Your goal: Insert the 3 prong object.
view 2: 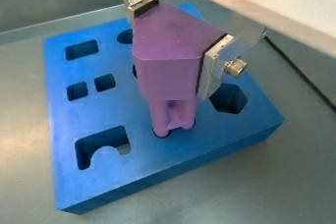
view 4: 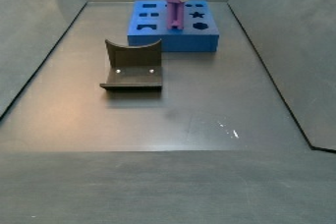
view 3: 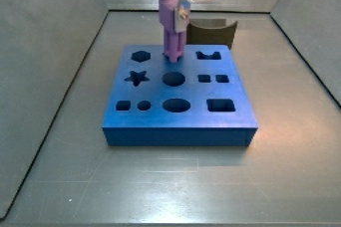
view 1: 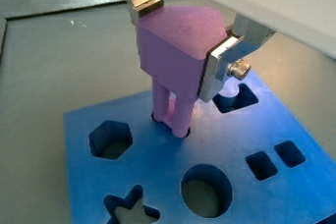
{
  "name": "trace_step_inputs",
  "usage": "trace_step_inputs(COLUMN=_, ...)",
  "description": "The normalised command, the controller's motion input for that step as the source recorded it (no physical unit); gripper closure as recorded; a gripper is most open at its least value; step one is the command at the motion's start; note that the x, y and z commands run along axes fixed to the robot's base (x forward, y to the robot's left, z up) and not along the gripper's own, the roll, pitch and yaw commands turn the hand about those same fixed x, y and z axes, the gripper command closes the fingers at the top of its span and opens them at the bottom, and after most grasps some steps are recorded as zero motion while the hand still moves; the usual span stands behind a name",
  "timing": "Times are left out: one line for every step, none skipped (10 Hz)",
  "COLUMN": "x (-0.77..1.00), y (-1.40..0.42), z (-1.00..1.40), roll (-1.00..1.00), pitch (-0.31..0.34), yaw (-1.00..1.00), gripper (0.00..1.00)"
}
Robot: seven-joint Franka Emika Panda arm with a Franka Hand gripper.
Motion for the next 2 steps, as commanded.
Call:
trace_step_inputs(x=0.0, y=0.0, z=-0.11, roll=-0.01, pitch=-0.077, yaw=0.0, gripper=1.0)
trace_step_inputs(x=0.0, y=0.0, z=0.0, roll=0.0, pitch=0.0, yaw=0.0, gripper=1.0)
